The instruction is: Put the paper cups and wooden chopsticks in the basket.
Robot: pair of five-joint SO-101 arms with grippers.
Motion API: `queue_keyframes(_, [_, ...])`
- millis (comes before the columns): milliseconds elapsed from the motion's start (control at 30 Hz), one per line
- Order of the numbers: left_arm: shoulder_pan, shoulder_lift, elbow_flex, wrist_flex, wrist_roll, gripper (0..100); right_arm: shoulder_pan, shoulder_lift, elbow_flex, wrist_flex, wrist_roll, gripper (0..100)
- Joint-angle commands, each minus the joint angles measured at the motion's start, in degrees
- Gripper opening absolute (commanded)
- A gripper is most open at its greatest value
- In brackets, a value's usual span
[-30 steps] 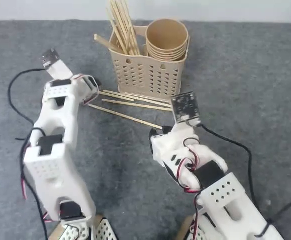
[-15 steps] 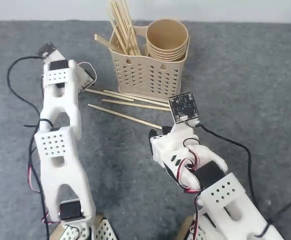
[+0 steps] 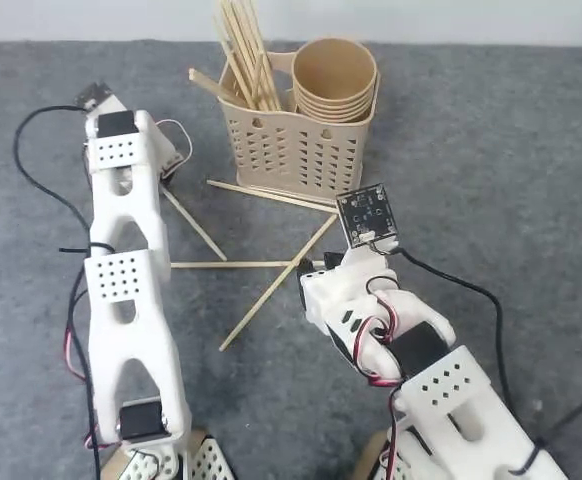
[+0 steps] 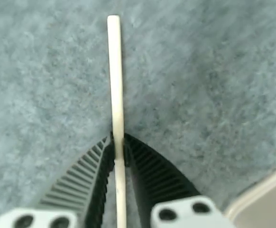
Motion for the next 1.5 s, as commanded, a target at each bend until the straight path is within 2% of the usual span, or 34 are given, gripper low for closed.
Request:
queue_keyframes(0, [-2.3,0.1,-9.5,5.6,0.4,1,0.0,-2.0,-0.5,0.4,0.6,11.6])
queue_keyframes(233, [-2.8,-0.4,-28.0,9.8,-0.3,1,-0.1,-2.0,-0.4,0.5,0.6,11.5])
queue_keyframes(467, [1.1,-10.9,-27.3,8.6,-6.1,1,0.0,-2.0,-0.4,0.5,0.6,11.5])
queue_keyframes(600, [3.6,-21.6,-27.3,8.4,-11.0,1,0.0,-2.0,-0.4,0.5,0.7,11.5])
queue_keyframes(767, [3.5,-35.5,-27.3,5.4,-17.9,1,0.0,-2.0,-0.4,0.5,0.7,11.6])
queue_keyframes(933, [3.3,-46.2,-27.2,7.0,-23.6,1,0.0,-2.0,-0.4,0.5,0.7,11.6])
queue_keyframes(1067, [3.8,-54.2,-27.3,9.7,-24.4,1,0.0,-2.0,-0.4,0.4,0.7,11.5])
queue_keyframes(1167, [3.3,-60.3,-27.0,9.8,-24.4,1,0.7,-2.0,-0.4,0.4,0.7,11.4])
queue_keyframes(1333, [-2.9,-68.7,-26.2,9.9,-29.1,1,1.7,-2.0,-0.4,0.2,0.7,11.6])
queue_keyframes(1467, [-6.7,-75.7,-17.8,9.9,-29.3,1,1.7,-2.0,-0.4,0.2,0.7,11.6])
